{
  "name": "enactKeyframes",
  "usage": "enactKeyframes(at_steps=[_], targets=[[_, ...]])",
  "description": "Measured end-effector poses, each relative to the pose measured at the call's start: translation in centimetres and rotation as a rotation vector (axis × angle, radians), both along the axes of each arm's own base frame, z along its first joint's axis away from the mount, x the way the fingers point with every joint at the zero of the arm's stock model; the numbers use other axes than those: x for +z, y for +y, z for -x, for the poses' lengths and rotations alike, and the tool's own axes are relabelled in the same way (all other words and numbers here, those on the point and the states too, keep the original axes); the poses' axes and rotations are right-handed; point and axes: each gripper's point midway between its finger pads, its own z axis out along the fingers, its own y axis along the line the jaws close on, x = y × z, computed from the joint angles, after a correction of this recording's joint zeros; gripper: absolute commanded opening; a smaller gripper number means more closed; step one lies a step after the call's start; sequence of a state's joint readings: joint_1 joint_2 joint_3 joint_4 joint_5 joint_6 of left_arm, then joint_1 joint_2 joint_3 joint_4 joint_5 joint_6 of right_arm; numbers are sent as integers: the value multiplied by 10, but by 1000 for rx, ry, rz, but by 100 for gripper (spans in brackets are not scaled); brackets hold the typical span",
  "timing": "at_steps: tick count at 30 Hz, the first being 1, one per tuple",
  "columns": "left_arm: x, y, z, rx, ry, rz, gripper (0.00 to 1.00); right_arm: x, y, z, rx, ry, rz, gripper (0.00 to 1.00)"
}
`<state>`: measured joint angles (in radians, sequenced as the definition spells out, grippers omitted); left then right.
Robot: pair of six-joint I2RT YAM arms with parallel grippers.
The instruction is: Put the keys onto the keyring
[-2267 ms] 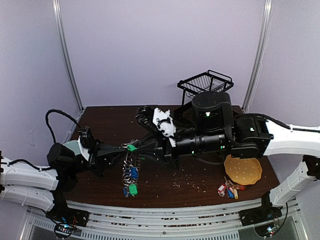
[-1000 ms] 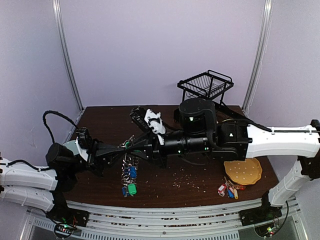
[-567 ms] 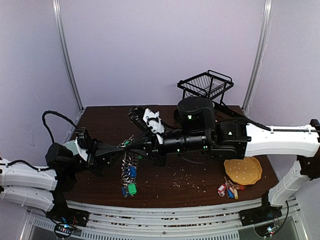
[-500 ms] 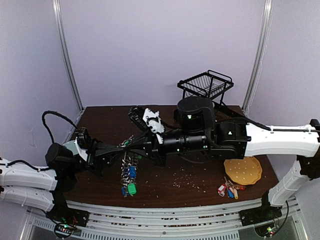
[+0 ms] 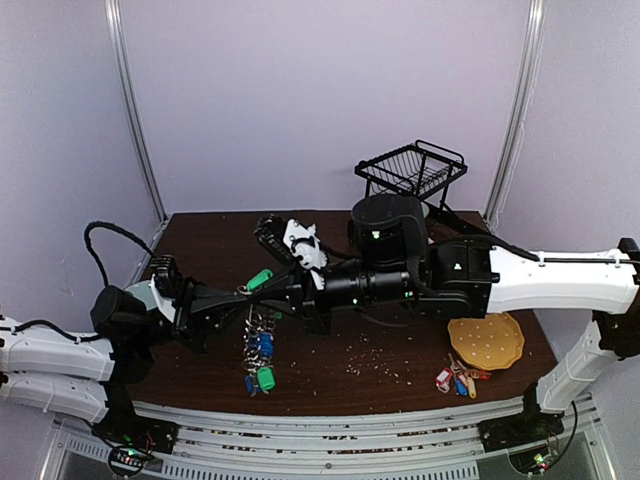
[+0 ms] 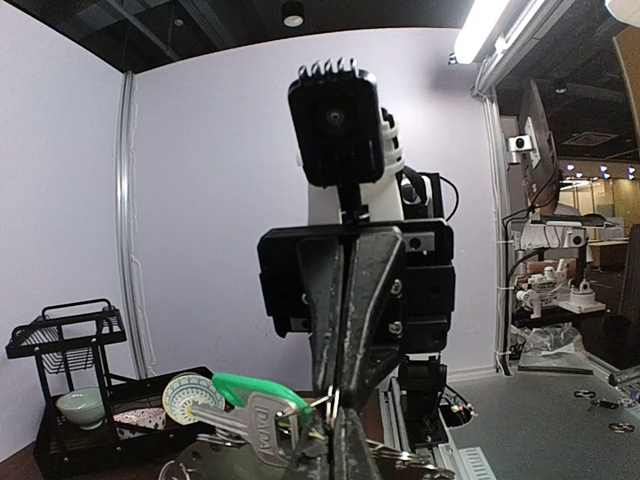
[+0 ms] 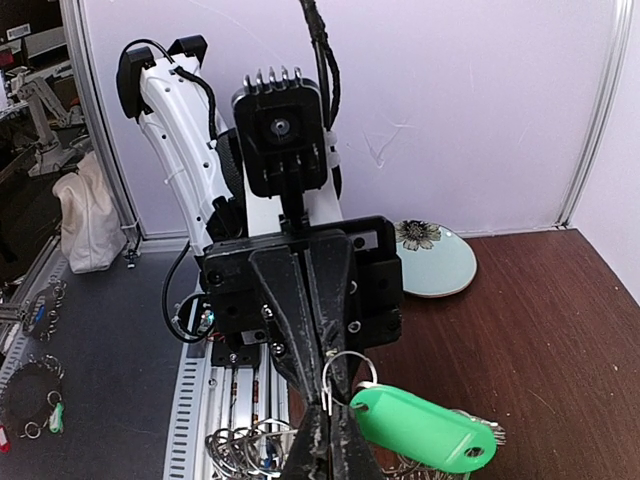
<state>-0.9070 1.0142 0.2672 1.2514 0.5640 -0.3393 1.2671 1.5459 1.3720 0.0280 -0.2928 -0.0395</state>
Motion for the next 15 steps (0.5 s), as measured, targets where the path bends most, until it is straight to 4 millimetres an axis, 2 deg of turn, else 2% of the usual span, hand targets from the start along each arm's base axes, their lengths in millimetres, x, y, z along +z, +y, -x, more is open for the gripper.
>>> enactKeyframes(at_steps=[6, 11, 15], targets=[[-1, 0, 0, 0, 2, -4, 0, 0, 0, 0, 3, -15, 3, 0], [-4, -2, 0, 14, -9, -37, 27, -3, -4, 0, 6, -33, 17, 0], [2, 2, 3, 40, -57, -70, 31, -1, -16, -2, 14, -59, 41, 0]])
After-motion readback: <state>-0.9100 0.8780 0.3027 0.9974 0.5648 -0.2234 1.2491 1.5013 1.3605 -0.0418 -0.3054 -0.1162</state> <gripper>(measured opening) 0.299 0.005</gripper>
